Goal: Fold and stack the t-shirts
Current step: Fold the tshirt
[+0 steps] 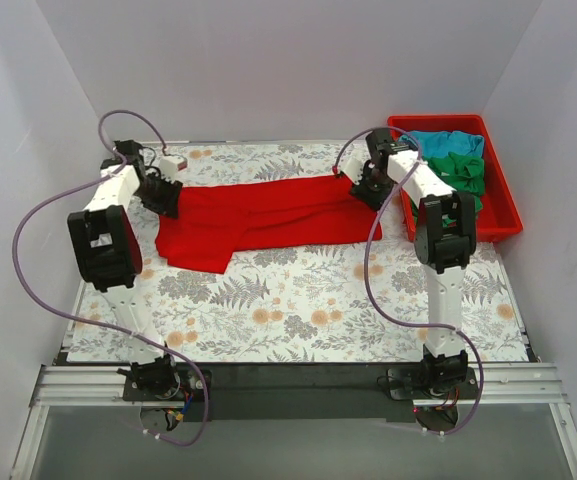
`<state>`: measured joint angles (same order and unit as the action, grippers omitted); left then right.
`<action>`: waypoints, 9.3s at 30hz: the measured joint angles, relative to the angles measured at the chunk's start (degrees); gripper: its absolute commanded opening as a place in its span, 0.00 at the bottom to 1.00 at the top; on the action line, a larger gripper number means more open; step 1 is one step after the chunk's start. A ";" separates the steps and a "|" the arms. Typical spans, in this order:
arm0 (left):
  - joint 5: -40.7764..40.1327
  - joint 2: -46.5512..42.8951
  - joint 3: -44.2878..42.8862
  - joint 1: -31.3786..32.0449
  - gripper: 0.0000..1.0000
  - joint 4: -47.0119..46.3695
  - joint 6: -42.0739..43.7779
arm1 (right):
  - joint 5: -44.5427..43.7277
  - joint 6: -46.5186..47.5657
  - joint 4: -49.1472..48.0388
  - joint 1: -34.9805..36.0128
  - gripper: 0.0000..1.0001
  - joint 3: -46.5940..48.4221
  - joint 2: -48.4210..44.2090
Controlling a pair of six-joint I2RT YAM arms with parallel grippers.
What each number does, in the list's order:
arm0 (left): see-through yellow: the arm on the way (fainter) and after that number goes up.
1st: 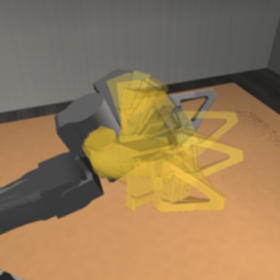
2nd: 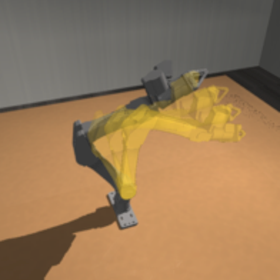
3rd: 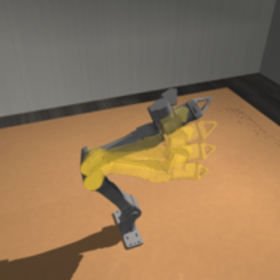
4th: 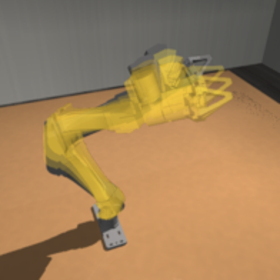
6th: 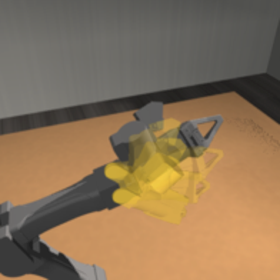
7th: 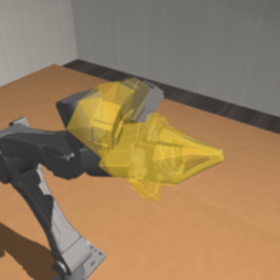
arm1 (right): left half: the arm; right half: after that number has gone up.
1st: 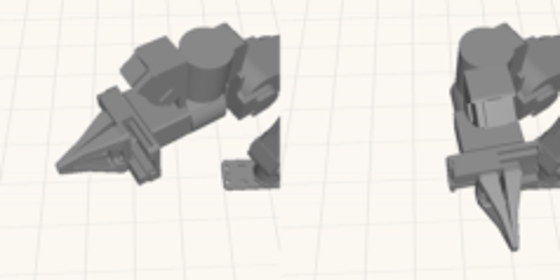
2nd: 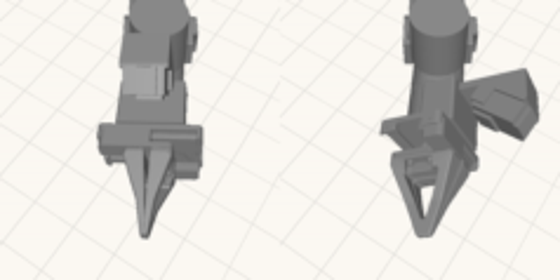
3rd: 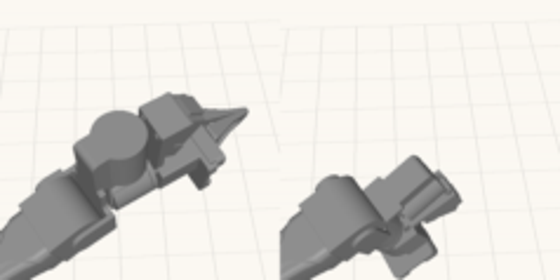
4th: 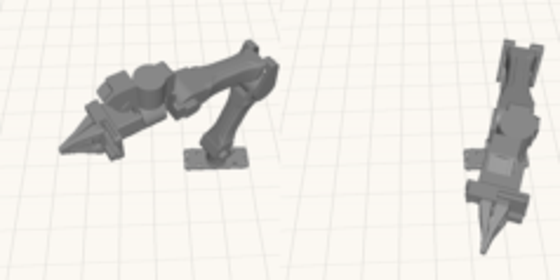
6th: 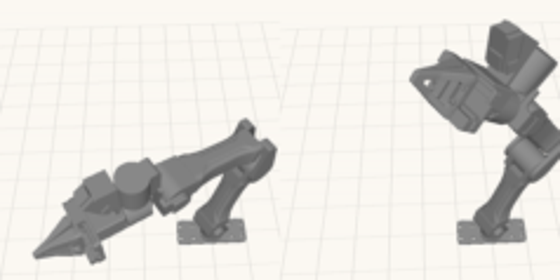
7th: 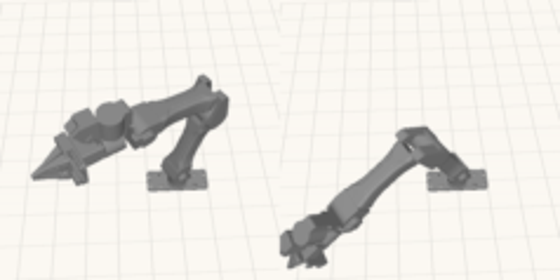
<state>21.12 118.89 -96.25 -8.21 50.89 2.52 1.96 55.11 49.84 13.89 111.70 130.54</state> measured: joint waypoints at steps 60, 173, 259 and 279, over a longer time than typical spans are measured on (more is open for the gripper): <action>6.99 -33.66 34.10 -9.31 0.35 4.33 -10.75 | 21.14 -32.96 -4.11 1.57 0.44 -24.09 -26.14; 17.92 -22.58 32.22 -7.69 0.00 1.16 -13.90 | 11.47 -34.53 -45.24 48.87 0.01 -21.22 -4.04; 12.72 -10.86 20.63 -2.51 0.21 -6.45 -22.05 | 12.96 -15.89 -40.30 36.37 0.39 -12.59 -2.67; 6.78 -18.34 27.02 7.43 0.21 -11.34 -30.95 | 13.22 -24.13 -18.14 10.82 0.45 -0.37 -4.39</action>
<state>27.90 100.55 -69.23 -0.78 39.55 -28.42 15.18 30.98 31.70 24.71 111.33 126.15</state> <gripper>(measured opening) 0.215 0.457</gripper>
